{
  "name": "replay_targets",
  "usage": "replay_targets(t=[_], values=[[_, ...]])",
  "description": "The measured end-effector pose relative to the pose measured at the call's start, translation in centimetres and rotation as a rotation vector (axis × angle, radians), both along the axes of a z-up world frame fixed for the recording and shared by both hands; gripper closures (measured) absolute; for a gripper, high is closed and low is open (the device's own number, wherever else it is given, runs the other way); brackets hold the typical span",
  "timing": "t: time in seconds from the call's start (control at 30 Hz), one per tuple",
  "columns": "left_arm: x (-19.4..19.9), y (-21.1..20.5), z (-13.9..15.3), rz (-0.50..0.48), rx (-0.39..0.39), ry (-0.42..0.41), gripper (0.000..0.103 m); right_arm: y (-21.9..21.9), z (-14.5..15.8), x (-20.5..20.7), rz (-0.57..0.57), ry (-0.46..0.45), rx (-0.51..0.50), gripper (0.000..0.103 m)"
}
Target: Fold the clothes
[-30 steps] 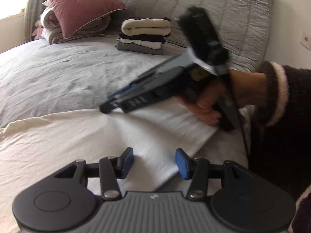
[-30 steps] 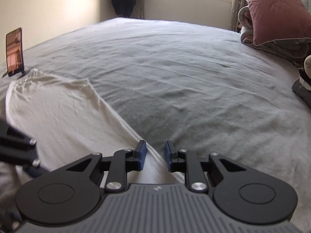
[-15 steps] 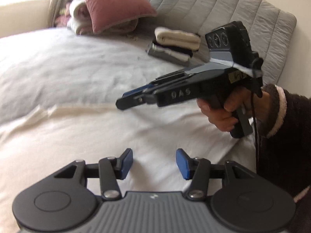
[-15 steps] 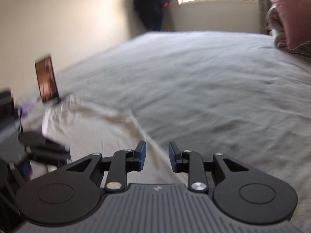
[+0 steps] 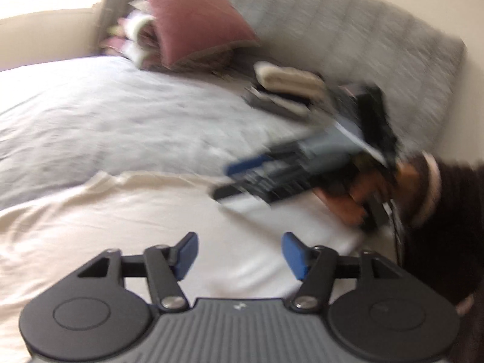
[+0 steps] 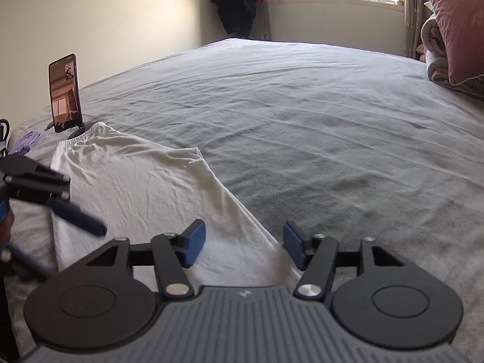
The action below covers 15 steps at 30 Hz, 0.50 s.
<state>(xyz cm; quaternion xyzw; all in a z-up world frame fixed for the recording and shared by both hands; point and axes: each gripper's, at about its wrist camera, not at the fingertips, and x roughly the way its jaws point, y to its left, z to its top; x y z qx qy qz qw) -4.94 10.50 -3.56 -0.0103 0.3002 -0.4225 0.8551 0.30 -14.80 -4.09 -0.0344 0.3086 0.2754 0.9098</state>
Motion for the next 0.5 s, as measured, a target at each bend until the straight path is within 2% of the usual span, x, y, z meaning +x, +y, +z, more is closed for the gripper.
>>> replay_targets(t=[0.1,0.17,0.23,0.3,0.43,0.5], values=[[1.0,0.1,0.3,0.087,-0.050,0.029,0.022,0.1,0.4,-0.6,-0.031,-0.025,-0.010,0.031],[1.5,-0.2,0.5,0.138,-0.052,0.038,0.014,0.2,0.6,-0.9,-0.052,-0.044,-0.017,0.024],[1.9,-0.5,0.8,0.194,-0.043,0.037,0.007,0.3,1.1,-1.1,-0.087,-0.042,-0.013,0.023],[2.2,-0.7,1.0,0.254,-0.028,0.034,0.005,0.2,1.8,-1.2,-0.123,-0.025,0.000,0.020],[2.1,-1.7,0.8,0.304,0.056,0.036,0.005,-1.3,3.4,-2.7,-0.176,-0.001,0.068,0.002],[2.1,-2.3,0.7,0.319,0.100,0.036,0.005,-2.3,4.0,-4.1,-0.229,-0.002,0.070,0.001]])
